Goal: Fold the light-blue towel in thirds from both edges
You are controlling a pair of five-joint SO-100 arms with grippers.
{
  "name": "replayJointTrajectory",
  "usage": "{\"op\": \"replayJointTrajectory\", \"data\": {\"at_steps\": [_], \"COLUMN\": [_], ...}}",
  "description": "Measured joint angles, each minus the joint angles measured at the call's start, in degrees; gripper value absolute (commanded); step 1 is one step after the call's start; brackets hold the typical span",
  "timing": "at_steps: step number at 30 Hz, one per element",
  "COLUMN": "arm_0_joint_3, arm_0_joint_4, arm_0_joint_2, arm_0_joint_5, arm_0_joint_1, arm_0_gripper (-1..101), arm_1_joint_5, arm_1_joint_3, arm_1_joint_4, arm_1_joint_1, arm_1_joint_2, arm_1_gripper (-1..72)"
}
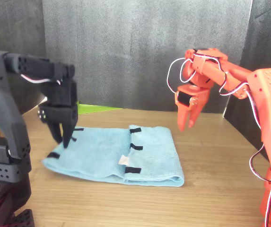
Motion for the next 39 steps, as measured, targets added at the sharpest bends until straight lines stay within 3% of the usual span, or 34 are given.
{"op": "replayJointTrajectory", "data": {"at_steps": [14, 19, 39], "arm_0_joint_3": [-12.39, -22.15, -47.99], "arm_0_joint_4": [6.68, 11.60, 18.46], "arm_0_joint_2": [-3.08, -8.00, -29.18], "arm_0_joint_5": [1.32, 0.88, 3.25], "arm_0_joint_1": [-12.74, -17.58, -28.21], "arm_0_gripper": [0, 0, 0], "arm_1_joint_5": [0.18, 0.26, 1.41], "arm_1_joint_3": [0.00, 0.70, 4.04], "arm_1_joint_4": [0.35, 0.18, 0.09], "arm_1_joint_1": [-0.26, -0.26, -0.79], "arm_1_joint_2": [0.00, 0.00, -0.09], "arm_1_gripper": [18.6, 18.3, 18.1]}}
